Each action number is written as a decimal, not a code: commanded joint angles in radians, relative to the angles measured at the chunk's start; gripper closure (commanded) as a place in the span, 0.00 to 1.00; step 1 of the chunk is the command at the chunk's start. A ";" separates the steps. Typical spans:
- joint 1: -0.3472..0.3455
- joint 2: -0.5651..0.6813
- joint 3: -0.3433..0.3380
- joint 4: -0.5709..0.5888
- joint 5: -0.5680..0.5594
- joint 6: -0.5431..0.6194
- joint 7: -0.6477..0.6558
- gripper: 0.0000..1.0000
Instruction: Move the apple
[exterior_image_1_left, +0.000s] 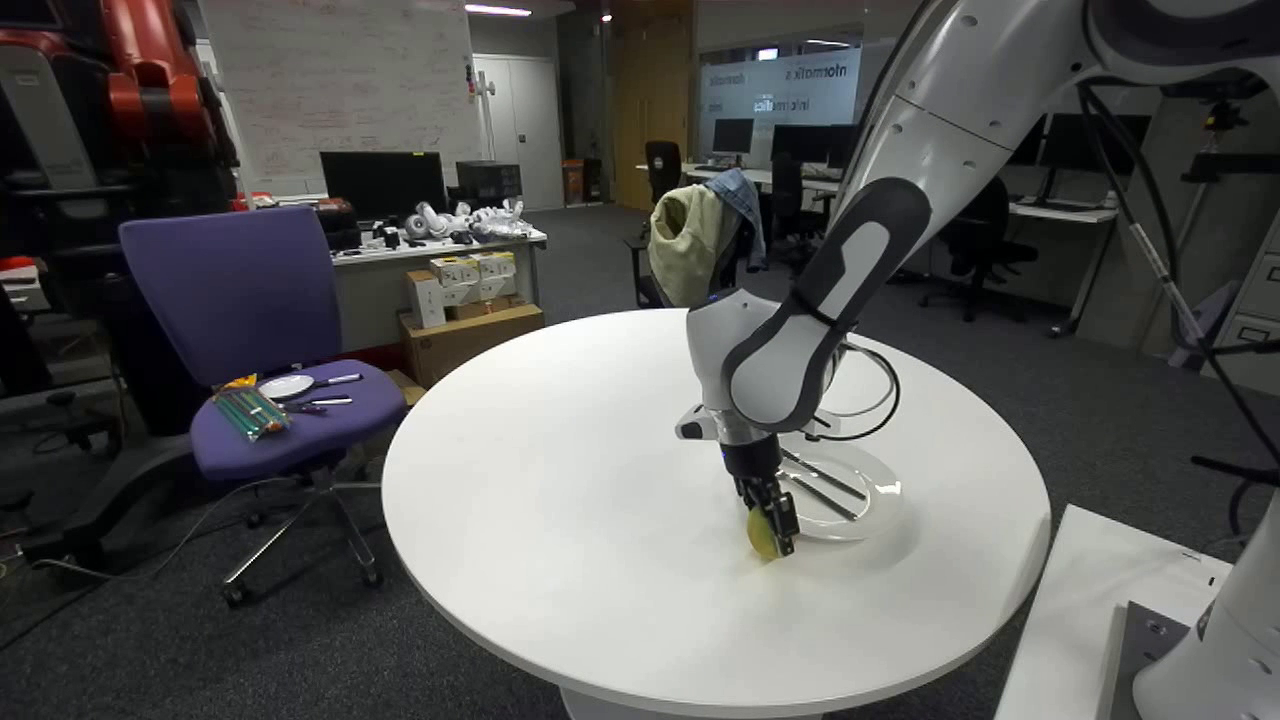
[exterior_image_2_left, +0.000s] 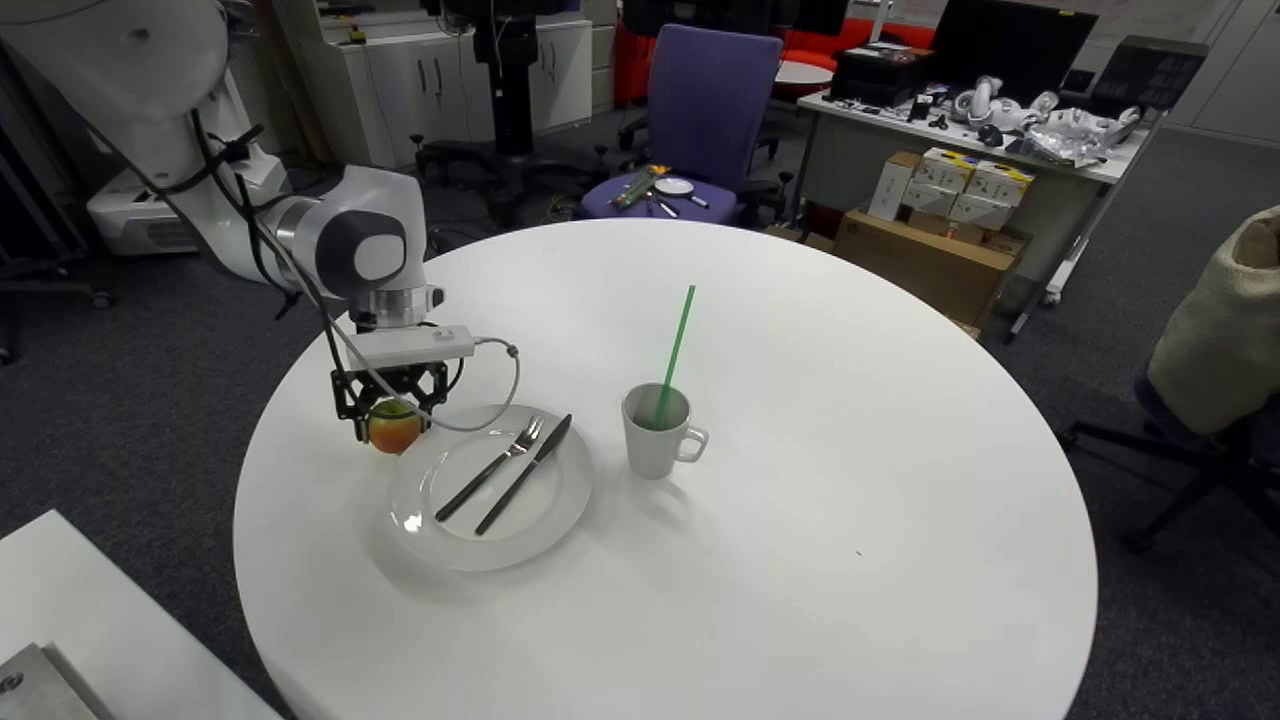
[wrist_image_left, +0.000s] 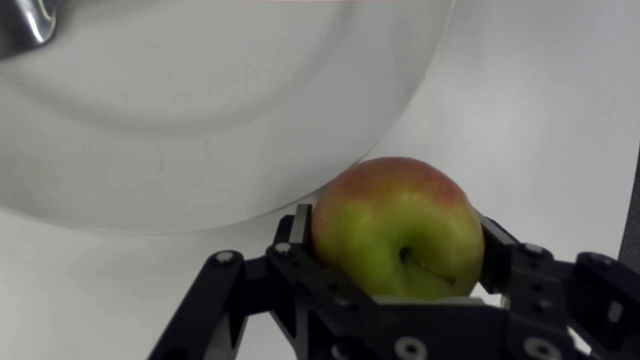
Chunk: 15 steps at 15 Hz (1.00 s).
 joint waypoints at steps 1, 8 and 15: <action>0.014 -0.025 -0.013 -0.011 -0.017 -0.028 0.057 0.50; 0.015 -0.024 -0.014 -0.009 -0.025 -0.034 0.077 0.06; 0.011 -0.036 -0.008 -0.021 -0.023 0.023 0.067 0.00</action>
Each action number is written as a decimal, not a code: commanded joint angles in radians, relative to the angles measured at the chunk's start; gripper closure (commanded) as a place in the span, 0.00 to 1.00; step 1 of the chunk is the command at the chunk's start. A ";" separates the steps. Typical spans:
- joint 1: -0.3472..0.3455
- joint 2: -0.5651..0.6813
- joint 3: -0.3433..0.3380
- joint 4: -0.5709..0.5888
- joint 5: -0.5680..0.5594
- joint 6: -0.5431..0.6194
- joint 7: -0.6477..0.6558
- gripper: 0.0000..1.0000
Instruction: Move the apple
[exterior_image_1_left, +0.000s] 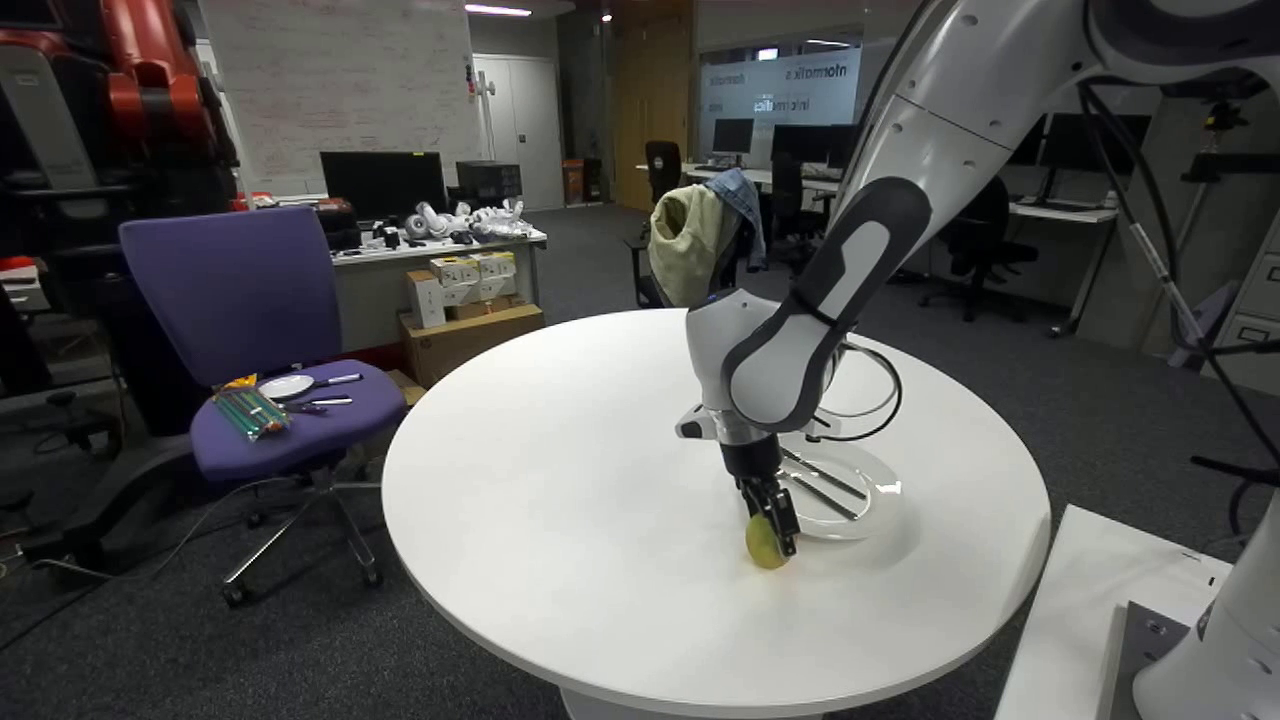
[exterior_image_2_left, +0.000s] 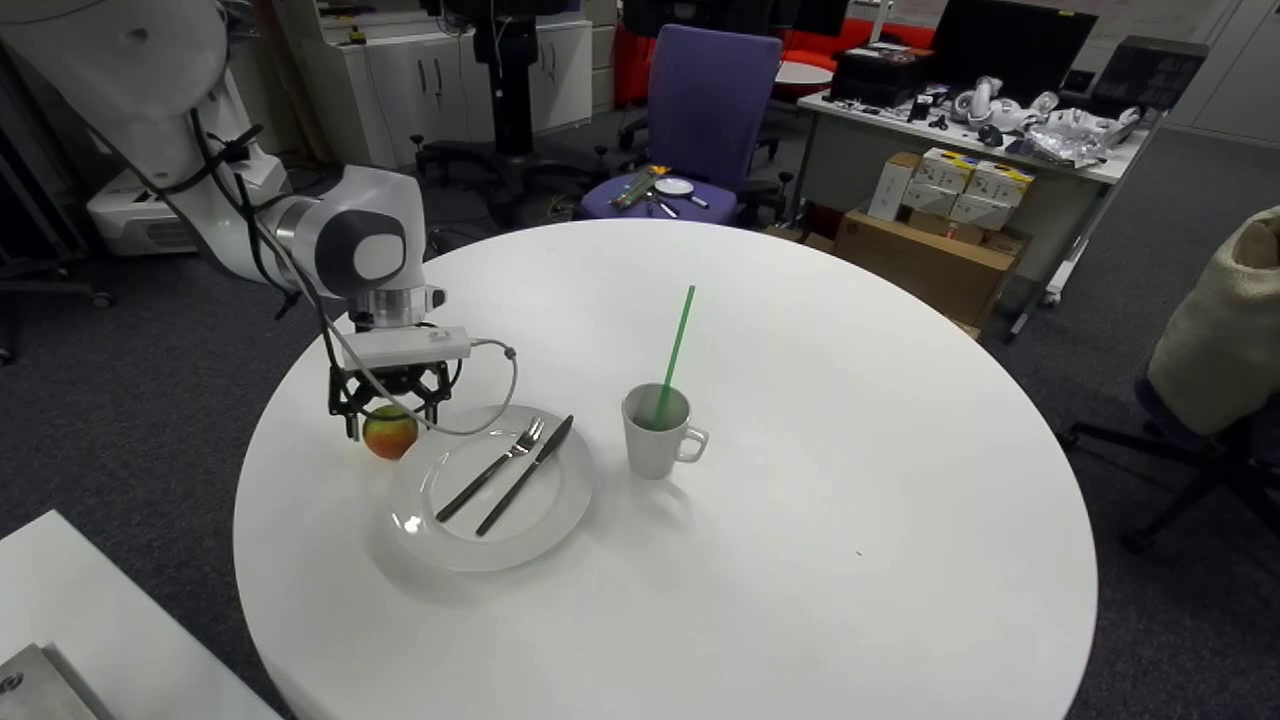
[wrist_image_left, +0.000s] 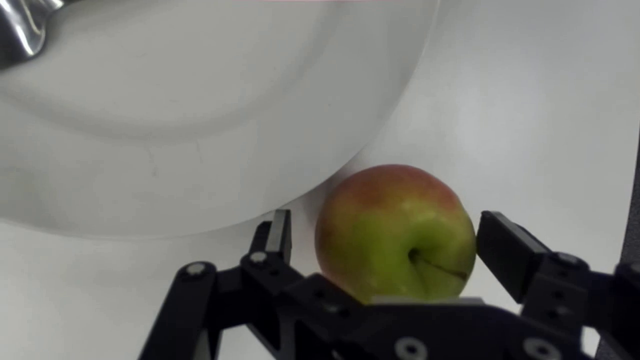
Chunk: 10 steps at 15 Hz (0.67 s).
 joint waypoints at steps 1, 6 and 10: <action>0.007 -0.036 -0.006 -0.025 -0.022 0.049 0.023 0.00; 0.029 -0.037 -0.030 -0.020 -0.060 0.037 0.067 0.00; 0.035 -0.033 -0.043 -0.017 -0.102 -0.003 0.127 0.00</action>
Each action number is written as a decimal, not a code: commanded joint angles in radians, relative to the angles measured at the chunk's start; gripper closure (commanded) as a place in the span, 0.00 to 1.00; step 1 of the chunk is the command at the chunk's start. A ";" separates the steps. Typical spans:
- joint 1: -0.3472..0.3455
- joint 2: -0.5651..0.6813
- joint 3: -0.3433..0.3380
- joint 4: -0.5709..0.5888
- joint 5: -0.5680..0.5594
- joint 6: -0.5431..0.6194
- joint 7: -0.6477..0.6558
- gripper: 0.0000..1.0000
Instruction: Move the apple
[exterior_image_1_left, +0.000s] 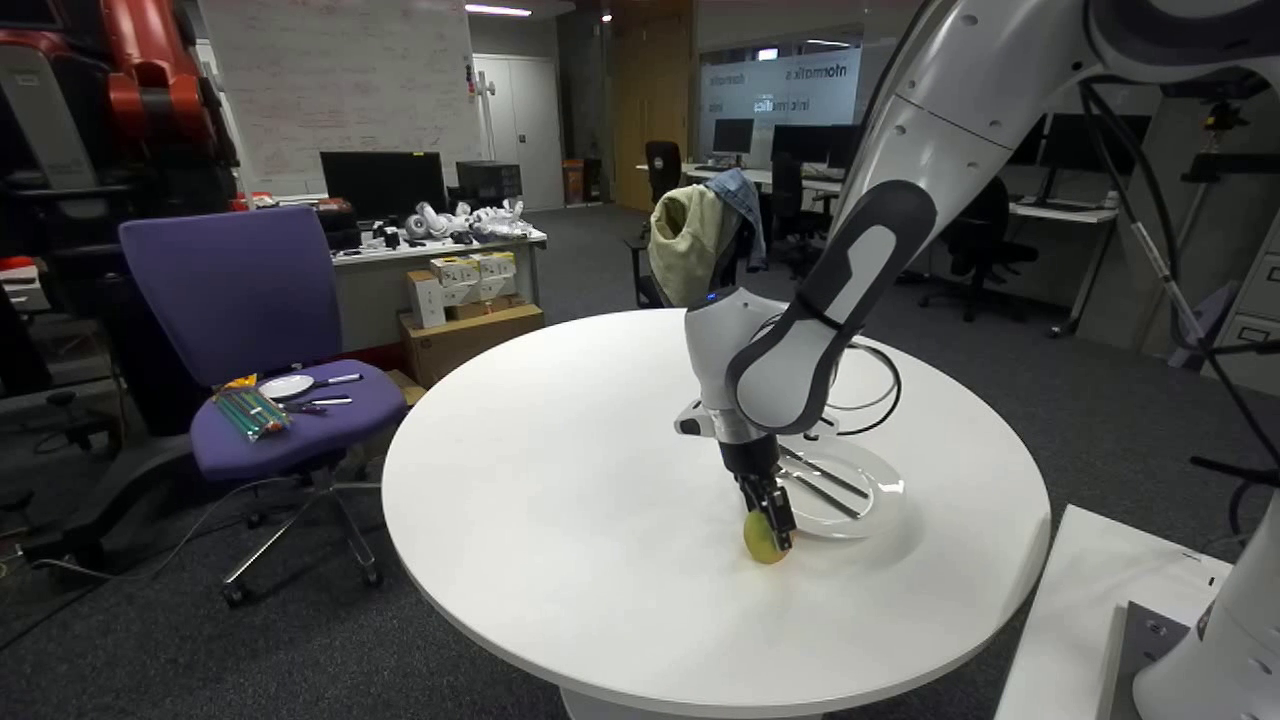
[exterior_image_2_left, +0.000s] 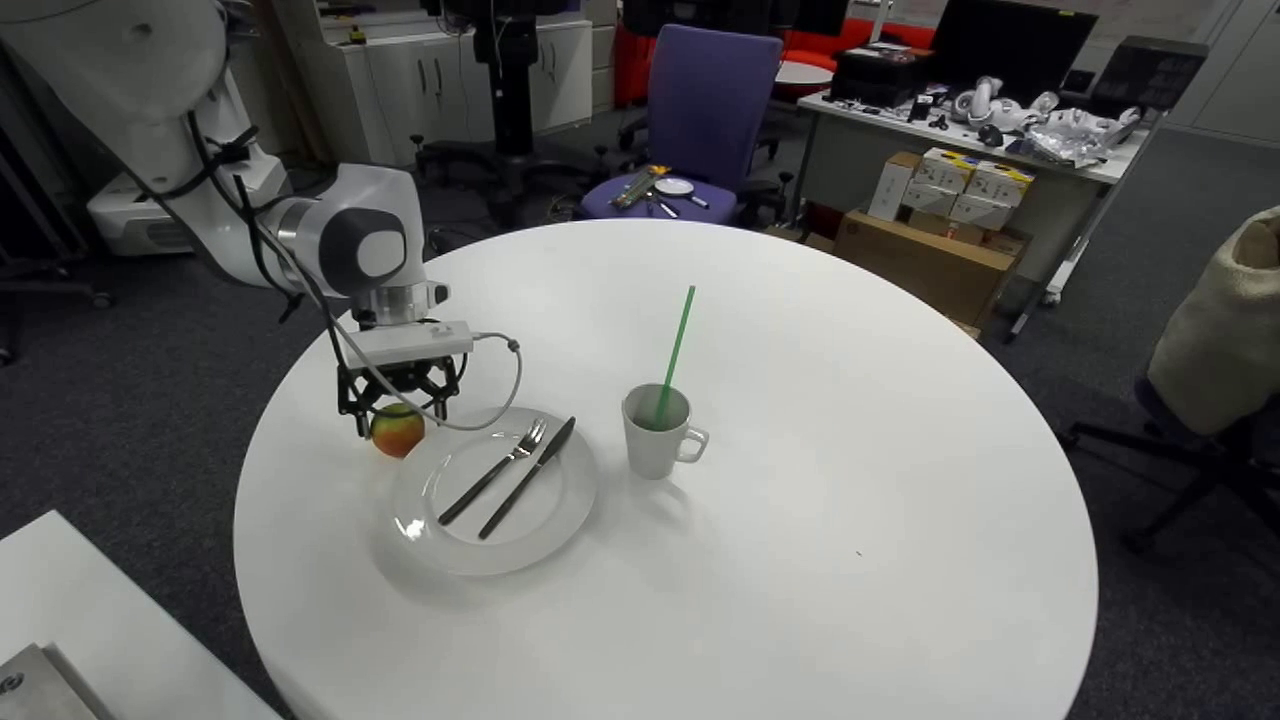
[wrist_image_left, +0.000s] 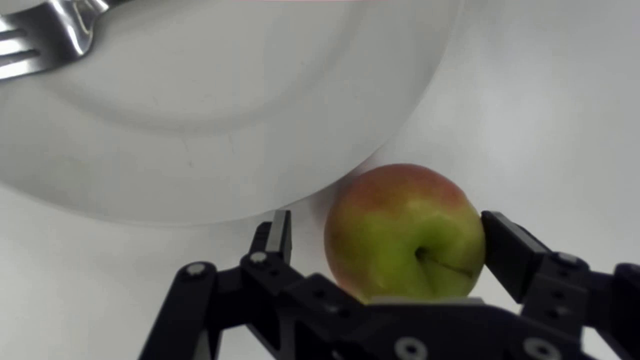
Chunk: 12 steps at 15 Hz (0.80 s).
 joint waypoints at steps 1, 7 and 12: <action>0.022 -0.030 -0.025 -0.017 -0.044 -0.030 0.077 0.00; 0.029 -0.027 -0.028 -0.014 -0.097 -0.030 0.131 0.00; 0.019 -0.025 -0.016 -0.012 -0.094 -0.034 0.111 0.00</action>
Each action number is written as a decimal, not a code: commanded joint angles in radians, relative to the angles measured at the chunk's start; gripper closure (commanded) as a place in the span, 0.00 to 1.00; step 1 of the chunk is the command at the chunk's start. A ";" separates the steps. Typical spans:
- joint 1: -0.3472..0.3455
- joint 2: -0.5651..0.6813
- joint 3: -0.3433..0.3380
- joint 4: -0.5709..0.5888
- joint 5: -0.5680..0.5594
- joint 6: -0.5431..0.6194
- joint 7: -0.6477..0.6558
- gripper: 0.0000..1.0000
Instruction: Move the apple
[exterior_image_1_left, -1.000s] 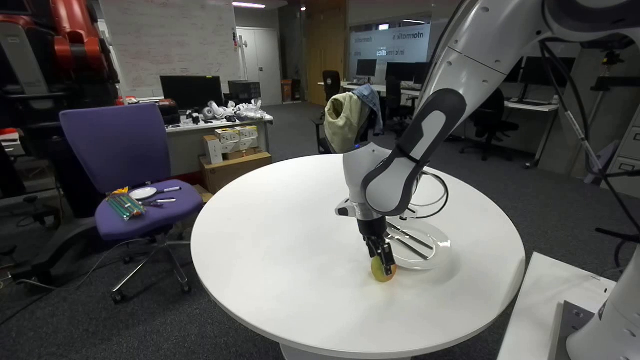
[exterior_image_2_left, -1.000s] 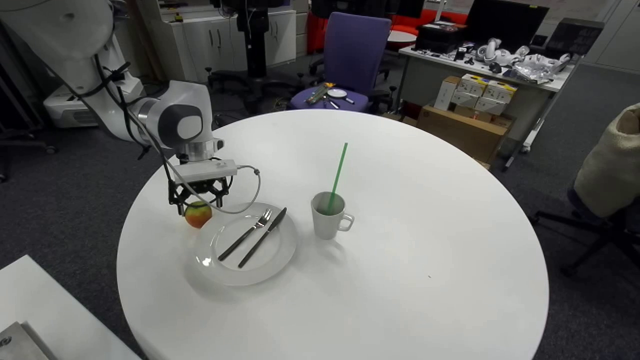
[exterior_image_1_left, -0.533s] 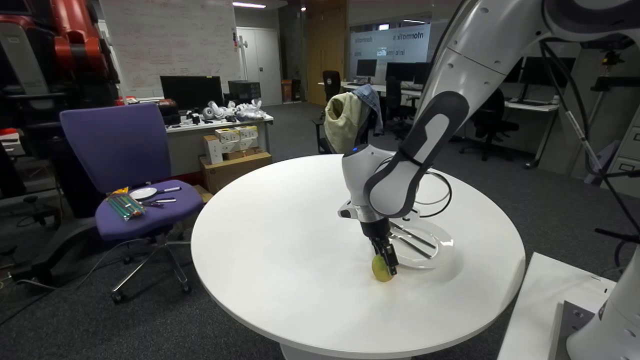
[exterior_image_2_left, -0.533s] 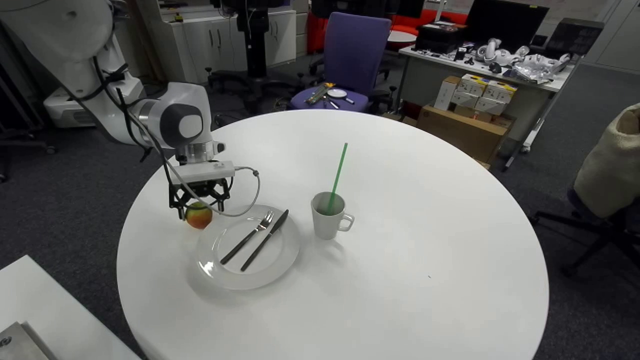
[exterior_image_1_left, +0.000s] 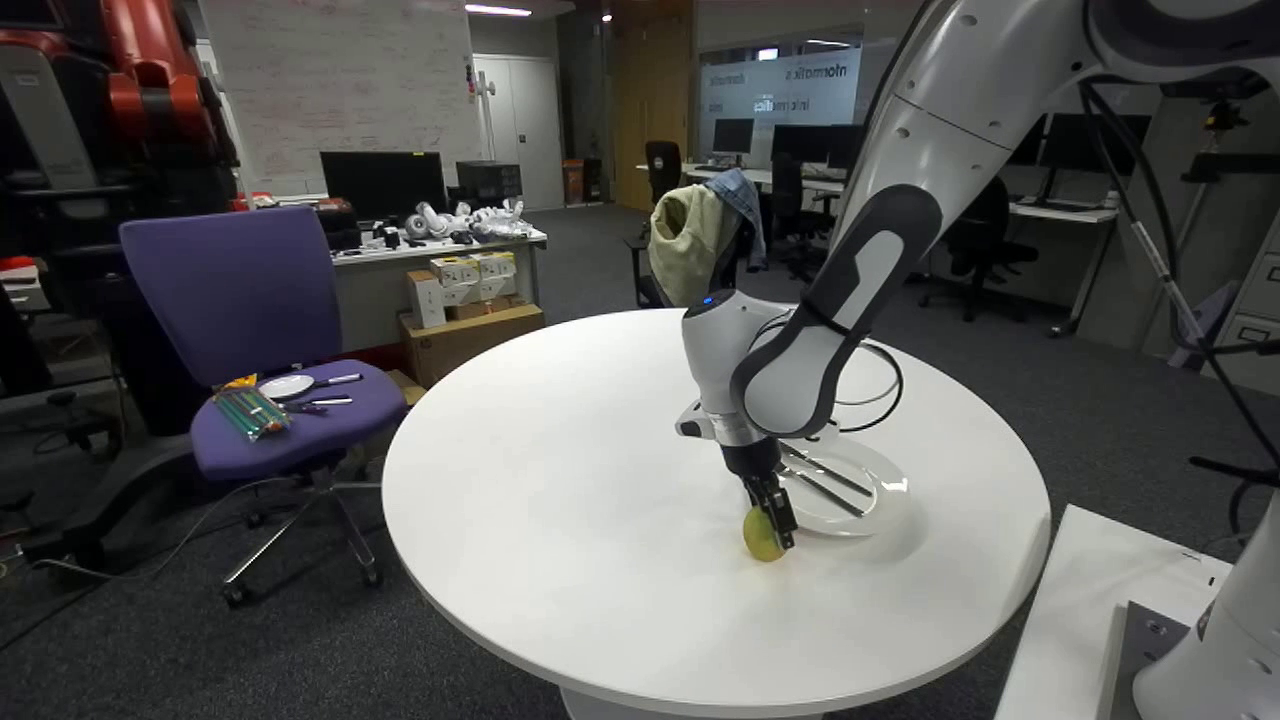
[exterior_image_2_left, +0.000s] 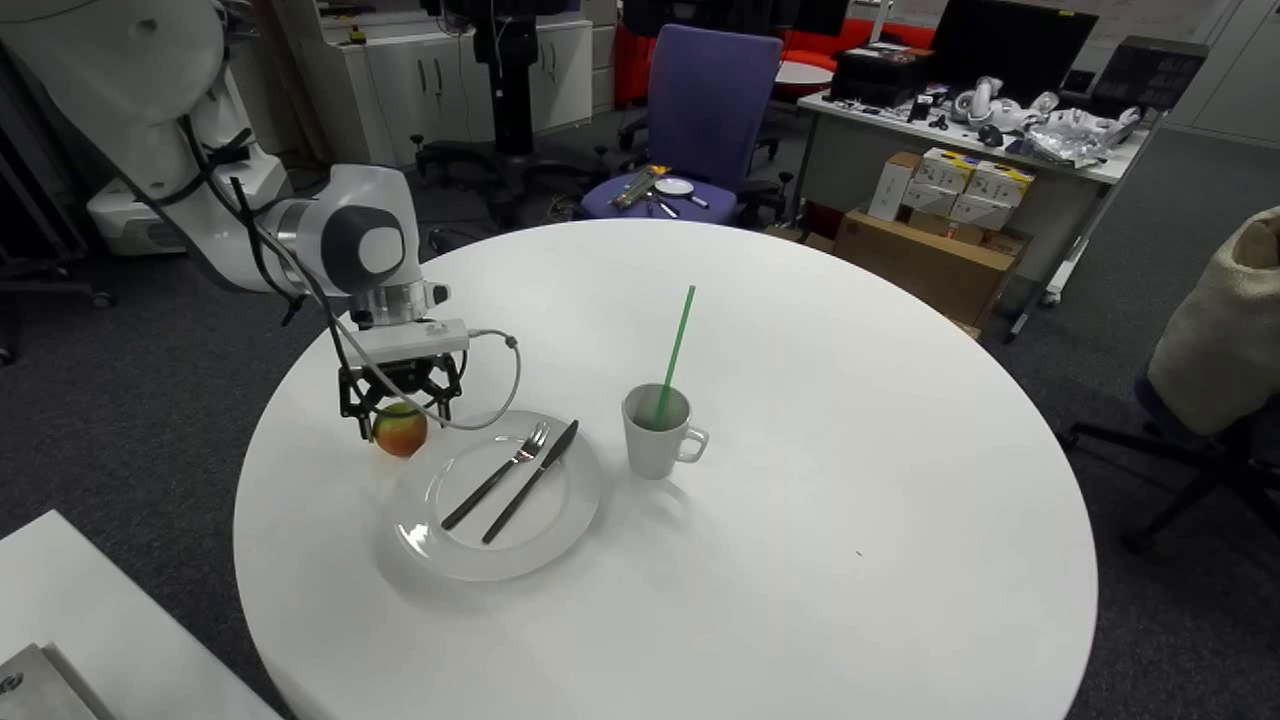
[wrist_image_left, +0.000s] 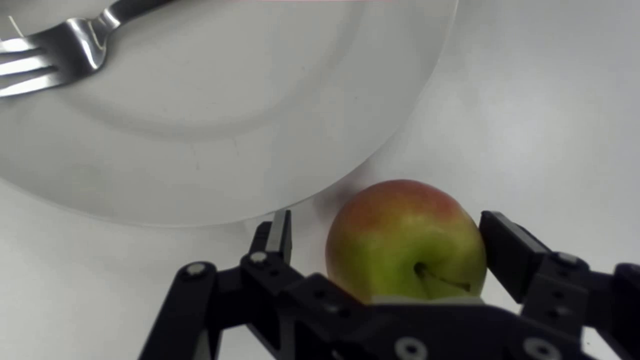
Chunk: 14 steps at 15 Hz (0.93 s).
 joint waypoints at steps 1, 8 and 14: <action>0.005 -0.024 -0.005 -0.009 -0.018 -0.038 0.009 0.00; -0.033 -0.022 0.067 -0.021 0.029 -0.032 -0.309 0.00; -0.050 -0.023 0.098 -0.034 0.092 0.118 -0.415 0.00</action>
